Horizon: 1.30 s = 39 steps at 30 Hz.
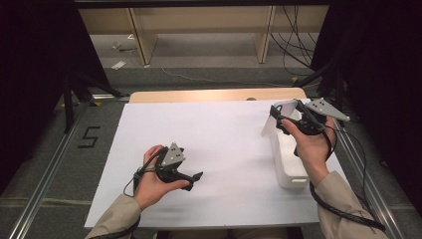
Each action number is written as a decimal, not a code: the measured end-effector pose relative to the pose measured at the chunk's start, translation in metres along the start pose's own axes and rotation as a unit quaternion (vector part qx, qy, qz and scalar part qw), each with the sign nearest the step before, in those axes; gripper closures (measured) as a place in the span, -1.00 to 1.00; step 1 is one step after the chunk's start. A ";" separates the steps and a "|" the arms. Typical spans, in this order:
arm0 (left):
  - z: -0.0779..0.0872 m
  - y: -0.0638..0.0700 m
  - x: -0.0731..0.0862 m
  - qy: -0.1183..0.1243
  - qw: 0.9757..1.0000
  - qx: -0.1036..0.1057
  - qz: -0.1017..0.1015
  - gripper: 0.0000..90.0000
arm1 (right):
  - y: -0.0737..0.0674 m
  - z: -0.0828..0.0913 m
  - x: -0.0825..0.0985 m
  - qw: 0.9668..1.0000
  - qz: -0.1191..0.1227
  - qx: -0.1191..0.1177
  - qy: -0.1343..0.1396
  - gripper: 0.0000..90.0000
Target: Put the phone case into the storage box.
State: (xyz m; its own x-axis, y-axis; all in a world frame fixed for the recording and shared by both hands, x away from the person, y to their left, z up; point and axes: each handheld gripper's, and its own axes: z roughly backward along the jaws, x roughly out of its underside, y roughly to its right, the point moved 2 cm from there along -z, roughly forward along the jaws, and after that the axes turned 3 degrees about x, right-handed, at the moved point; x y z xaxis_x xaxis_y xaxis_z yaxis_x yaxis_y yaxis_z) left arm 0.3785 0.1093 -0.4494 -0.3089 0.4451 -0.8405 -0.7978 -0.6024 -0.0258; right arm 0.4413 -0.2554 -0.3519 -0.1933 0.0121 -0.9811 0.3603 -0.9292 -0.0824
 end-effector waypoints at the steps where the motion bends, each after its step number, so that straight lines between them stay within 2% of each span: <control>1: 0.000 0.000 0.000 0.000 1.000 0.000 0.000 -1.00 | 0.000 0.000 0.000 1.000 0.001 0.001 0.001 -0.60; 39: 0.001 -0.001 0.000 0.005 1.000 -0.002 0.002 -1.00 | 0.018 0.004 -0.004 0.999 -0.006 0.032 0.004 -0.60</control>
State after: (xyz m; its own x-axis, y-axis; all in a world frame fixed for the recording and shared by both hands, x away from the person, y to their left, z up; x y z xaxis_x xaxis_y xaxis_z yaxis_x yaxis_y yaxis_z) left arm 0.3791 0.1102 -0.4487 -0.3062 0.4367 -0.8459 -0.7952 -0.6058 -0.0249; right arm 0.4454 -0.2737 -0.3488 -0.1893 0.0257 -0.9816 0.2993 -0.9506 -0.0826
